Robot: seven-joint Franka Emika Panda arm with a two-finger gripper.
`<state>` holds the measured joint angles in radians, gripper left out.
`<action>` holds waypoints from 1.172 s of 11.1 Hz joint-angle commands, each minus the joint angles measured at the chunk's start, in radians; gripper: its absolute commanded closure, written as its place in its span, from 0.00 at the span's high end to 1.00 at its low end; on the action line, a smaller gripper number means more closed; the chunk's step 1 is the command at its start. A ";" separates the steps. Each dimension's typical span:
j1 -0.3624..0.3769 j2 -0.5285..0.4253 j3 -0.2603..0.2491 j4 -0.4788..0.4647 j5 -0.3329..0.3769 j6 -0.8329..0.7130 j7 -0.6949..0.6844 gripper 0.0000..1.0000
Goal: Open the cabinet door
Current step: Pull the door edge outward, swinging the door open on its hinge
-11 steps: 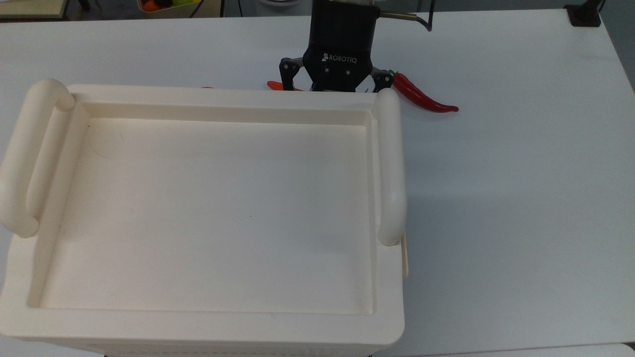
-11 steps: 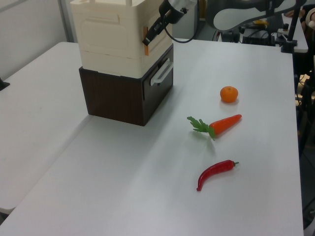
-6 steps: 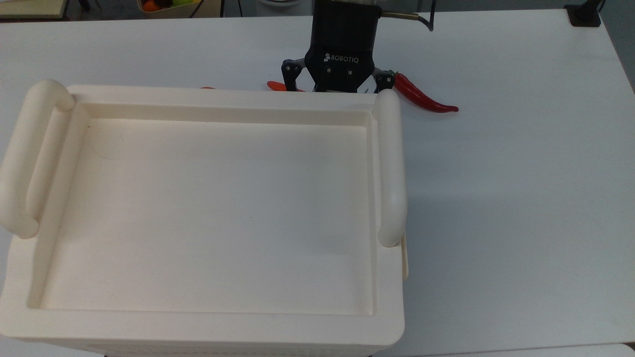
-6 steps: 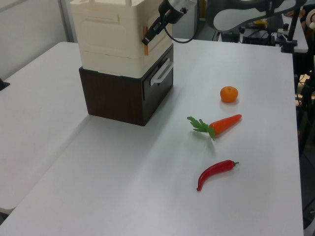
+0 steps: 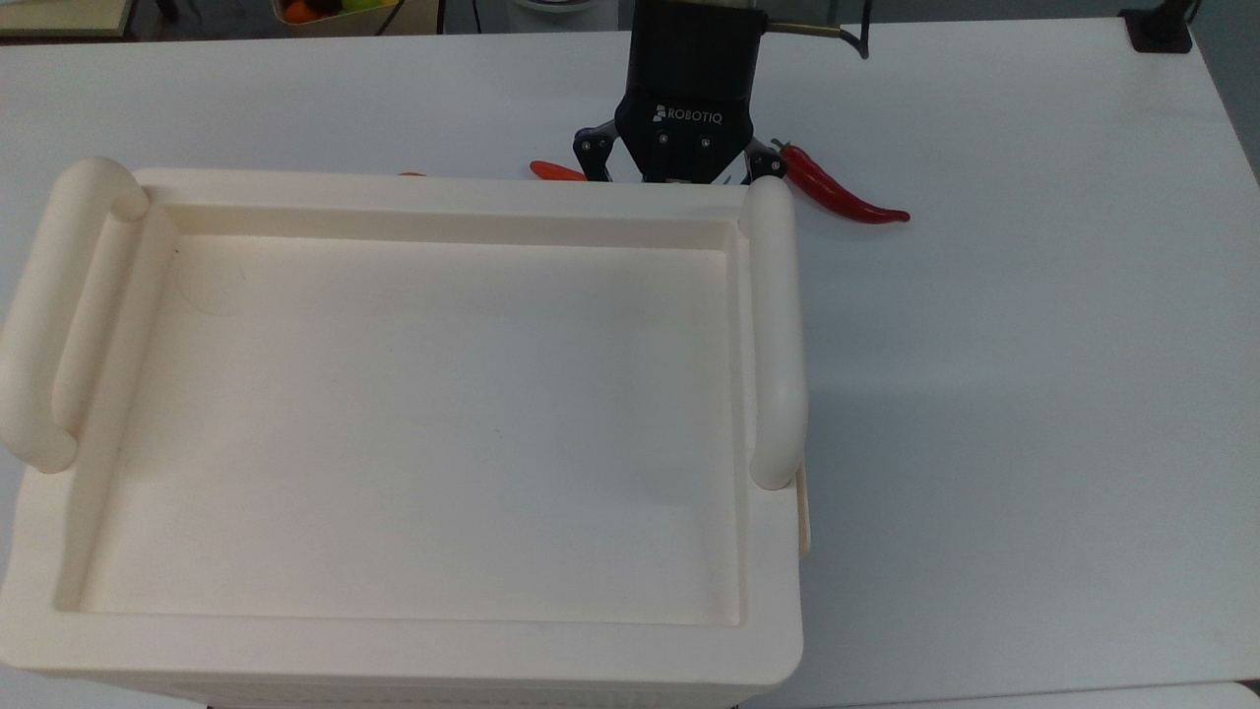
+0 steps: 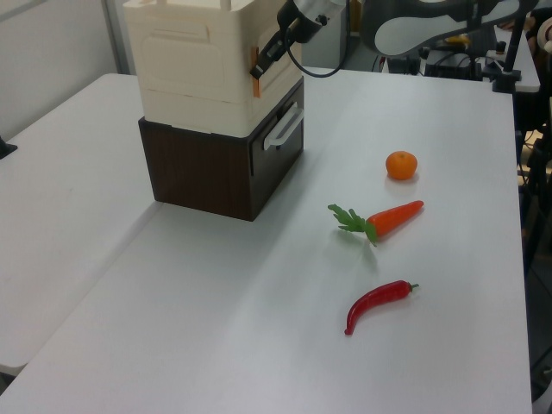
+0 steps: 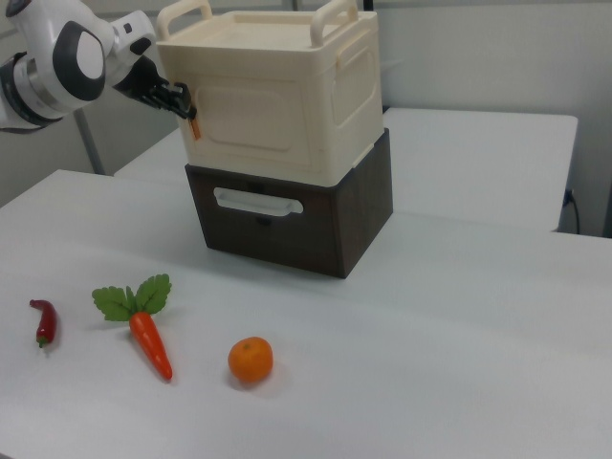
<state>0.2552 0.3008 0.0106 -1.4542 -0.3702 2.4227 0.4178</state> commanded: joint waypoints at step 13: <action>0.004 -0.121 0.020 -0.014 0.146 -0.398 -0.004 0.94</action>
<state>0.2566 0.2433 0.0312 -1.4502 -0.2545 2.1035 0.4190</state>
